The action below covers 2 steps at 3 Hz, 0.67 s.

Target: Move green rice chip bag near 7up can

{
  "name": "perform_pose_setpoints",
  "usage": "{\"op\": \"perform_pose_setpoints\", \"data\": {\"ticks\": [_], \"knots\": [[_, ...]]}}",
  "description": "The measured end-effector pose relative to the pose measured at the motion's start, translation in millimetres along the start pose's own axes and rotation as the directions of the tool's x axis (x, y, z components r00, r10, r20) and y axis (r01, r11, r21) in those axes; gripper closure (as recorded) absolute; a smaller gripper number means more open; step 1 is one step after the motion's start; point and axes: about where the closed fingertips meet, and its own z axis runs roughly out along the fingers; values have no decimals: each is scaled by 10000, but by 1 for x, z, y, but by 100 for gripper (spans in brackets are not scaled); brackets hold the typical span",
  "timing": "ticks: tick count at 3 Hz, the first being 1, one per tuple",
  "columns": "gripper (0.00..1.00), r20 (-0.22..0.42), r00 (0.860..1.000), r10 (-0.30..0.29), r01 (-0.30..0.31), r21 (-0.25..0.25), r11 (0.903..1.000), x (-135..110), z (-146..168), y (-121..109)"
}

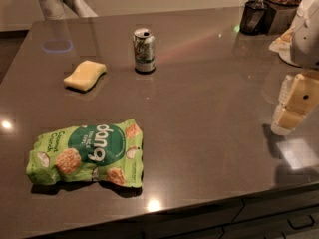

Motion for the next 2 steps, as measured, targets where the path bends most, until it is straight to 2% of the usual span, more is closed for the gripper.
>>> {"op": "perform_pose_setpoints", "data": {"ticks": [1,2], "knots": [[0,1,10000,0,0,2,10000,0,0,0],[0,453,9985,-320,329,-201,9993,-22,5,-1]]}}
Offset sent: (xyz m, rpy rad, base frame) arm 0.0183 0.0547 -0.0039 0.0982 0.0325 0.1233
